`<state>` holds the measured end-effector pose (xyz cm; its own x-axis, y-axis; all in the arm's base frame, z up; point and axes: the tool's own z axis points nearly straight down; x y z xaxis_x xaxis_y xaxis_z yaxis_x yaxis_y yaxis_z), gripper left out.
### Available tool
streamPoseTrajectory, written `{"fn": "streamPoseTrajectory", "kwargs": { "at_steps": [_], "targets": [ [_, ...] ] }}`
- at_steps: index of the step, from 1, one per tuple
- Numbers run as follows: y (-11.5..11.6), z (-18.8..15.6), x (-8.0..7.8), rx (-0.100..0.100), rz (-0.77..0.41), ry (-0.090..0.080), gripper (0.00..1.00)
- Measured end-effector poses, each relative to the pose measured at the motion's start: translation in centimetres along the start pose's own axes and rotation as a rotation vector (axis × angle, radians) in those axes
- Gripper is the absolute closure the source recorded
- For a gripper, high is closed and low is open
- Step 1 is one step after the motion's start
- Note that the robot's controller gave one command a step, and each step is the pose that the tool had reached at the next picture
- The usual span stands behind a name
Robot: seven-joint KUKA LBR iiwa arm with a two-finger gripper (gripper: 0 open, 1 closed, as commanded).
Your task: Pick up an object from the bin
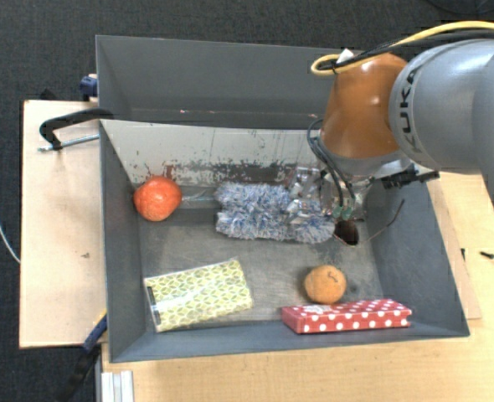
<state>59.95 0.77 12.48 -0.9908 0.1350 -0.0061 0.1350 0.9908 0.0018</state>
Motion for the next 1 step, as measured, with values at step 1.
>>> {"fn": "streamPoseTrajectory", "kwargs": {
  "at_steps": [1],
  "targets": [
    [0.0, -1.12, 0.1, 0.001, 0.0, 0.006, 1.0]
  ]
}}
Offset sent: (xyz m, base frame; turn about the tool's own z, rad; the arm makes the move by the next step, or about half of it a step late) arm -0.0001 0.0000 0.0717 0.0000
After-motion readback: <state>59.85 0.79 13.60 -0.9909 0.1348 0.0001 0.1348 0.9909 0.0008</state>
